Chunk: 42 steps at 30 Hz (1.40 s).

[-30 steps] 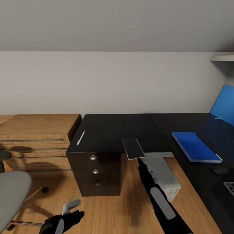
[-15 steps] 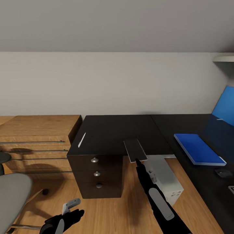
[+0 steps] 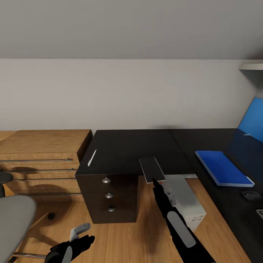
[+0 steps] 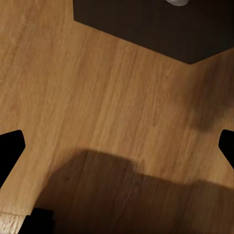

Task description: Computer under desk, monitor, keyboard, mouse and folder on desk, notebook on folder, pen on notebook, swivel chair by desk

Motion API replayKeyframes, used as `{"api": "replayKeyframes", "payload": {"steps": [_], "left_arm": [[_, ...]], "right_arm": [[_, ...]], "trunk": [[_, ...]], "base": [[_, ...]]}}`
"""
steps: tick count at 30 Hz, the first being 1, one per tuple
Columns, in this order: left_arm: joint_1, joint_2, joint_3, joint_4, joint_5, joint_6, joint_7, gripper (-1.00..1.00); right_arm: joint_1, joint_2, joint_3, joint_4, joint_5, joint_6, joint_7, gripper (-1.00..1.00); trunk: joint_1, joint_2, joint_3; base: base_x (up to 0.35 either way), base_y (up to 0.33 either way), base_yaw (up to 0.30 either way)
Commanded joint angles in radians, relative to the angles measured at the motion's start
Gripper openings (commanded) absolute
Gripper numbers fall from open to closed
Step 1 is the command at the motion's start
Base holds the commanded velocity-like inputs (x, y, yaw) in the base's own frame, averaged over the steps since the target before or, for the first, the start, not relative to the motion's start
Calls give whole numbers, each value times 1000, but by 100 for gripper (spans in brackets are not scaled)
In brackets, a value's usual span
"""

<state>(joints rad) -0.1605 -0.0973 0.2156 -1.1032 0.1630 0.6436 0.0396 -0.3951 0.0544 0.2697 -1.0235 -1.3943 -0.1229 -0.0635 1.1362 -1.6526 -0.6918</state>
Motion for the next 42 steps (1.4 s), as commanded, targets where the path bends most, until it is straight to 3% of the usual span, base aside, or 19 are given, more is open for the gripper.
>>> {"api": "replayKeyframes", "payload": {"steps": [1, 29, 30, 42], "left_arm": [[-1, -1, 2, -1, 10, 5, 4, 100], [-1, -1, 1, 0, 9, 5, 4, 100], [-1, -1, 1, 0, 9, 5, 4, 100], [-1, -2, 1, 0, 9, 5, 5, 100]], "right_arm": [[-1, -1, 3, -1, -10, -8, -4, 100], [-1, -1, 4, 0, -9, -8, -6, 100], [-1, -1, 5, 0, -9, -8, -6, -100], [-1, -1, 3, 0, -9, -8, -4, -100]], "trunk": [[0, 0, -1], [0, 0, -1], [0, 0, -1], [0, 0, -1]], "base": [[84, 0, 0], [84, 0, 0], [1, 0, 0], [0, 0, 0]]}}
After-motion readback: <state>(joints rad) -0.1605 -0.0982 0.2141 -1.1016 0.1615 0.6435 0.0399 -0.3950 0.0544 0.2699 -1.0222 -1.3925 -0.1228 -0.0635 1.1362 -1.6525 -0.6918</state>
